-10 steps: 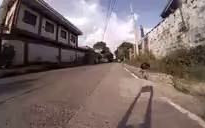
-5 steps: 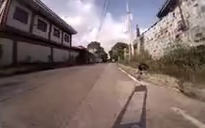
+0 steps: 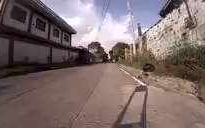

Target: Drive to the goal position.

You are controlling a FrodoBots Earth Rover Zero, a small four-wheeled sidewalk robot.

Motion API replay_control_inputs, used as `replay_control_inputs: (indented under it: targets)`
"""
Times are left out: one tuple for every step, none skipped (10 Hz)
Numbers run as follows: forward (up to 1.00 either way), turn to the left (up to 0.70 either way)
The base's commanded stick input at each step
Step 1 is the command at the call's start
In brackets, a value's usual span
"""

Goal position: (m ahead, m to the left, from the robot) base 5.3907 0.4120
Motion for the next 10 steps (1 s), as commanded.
replay_control_inputs:
  targets:
    - [1.00,-0.05]
    - [1.00,-0.24]
    - [1.00,-0.40]
    - [1.00,-0.40]
    - [1.00,-0.40]
    - [1.00,-0.31]
    - [1.00,-0.06]
    - [1.00,0.00]
    - [1.00,0.00]
    - [1.00,0.00]
